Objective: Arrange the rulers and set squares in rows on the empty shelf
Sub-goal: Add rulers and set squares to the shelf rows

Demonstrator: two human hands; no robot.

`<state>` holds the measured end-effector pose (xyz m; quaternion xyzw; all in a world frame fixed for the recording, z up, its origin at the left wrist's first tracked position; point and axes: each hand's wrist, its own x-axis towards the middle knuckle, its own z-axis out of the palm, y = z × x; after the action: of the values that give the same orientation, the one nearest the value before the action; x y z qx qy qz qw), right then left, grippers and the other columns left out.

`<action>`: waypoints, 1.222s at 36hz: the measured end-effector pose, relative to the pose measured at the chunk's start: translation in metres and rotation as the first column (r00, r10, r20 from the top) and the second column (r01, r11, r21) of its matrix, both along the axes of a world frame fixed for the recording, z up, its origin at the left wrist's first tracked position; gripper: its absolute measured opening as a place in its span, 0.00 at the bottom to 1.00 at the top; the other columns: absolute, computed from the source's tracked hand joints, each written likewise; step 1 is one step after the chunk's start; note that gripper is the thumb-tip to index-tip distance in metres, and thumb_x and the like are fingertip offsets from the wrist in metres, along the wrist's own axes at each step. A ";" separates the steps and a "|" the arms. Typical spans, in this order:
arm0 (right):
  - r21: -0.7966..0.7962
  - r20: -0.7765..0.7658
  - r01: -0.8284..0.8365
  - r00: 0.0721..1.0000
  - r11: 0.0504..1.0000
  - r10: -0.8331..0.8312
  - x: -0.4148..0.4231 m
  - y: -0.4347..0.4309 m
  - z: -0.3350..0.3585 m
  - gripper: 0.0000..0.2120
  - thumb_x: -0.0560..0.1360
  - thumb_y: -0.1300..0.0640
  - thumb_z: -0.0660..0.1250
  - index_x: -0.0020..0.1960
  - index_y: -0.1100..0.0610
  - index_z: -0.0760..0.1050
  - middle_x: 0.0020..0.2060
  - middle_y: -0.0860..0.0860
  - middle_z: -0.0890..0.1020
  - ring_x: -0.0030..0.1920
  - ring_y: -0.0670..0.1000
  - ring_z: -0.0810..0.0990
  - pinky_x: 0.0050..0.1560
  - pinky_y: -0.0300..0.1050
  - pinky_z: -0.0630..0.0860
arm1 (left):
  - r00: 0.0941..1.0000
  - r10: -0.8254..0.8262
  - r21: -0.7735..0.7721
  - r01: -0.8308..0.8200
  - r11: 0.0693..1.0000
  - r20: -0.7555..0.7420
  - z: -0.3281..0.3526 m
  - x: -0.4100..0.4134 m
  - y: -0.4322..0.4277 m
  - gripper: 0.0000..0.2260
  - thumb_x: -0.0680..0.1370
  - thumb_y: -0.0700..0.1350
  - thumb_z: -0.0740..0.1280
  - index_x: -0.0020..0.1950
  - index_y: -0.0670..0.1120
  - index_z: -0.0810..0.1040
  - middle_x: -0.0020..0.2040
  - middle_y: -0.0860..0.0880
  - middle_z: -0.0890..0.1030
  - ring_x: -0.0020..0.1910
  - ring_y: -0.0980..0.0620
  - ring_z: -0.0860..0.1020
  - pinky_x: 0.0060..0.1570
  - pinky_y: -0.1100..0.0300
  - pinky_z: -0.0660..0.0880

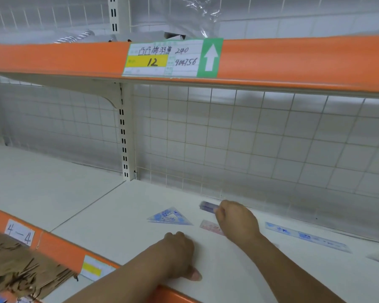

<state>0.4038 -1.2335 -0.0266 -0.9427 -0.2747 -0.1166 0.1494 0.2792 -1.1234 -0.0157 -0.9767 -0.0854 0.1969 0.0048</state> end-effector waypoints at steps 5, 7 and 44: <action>-0.173 -0.040 -0.046 0.998 0.984 0.040 -0.026 -0.001 0.002 0.15 0.80 0.50 0.54 0.55 0.56 0.76 0.53 0.54 0.82 0.55 0.55 0.79 0.45 0.43 0.70 | 1.000 0.008 -0.026 -0.007 1.000 0.024 -0.002 -0.002 0.001 0.28 0.77 0.60 0.63 0.68 0.40 0.70 0.65 0.39 0.71 0.64 0.41 0.69 0.61 0.53 0.65; -0.209 -0.074 -0.062 0.996 0.976 0.047 -0.033 -0.006 -0.001 0.15 0.80 0.50 0.54 0.54 0.56 0.76 0.53 0.54 0.82 0.54 0.55 0.80 0.46 0.42 0.71 | 0.999 0.018 -0.048 -0.016 0.999 0.048 -0.006 -0.003 0.003 0.29 0.77 0.60 0.64 0.68 0.41 0.69 0.66 0.40 0.70 0.64 0.42 0.69 0.61 0.54 0.65; -0.220 -0.130 0.336 0.920 0.916 -0.369 -0.153 -0.131 0.007 0.13 0.80 0.50 0.55 0.38 0.53 0.64 0.40 0.51 0.73 0.42 0.52 0.70 0.41 0.42 0.66 | 0.839 -0.277 -0.119 0.371 0.921 0.468 0.007 -0.041 -0.077 0.16 0.81 0.55 0.58 0.62 0.47 0.74 0.60 0.48 0.73 0.61 0.48 0.72 0.57 0.56 0.72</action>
<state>0.2509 -1.3644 -0.0194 -0.9932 -0.0964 -0.0339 0.0562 0.2384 -1.2001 -0.0086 -0.9909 0.1036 -0.0263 -0.0821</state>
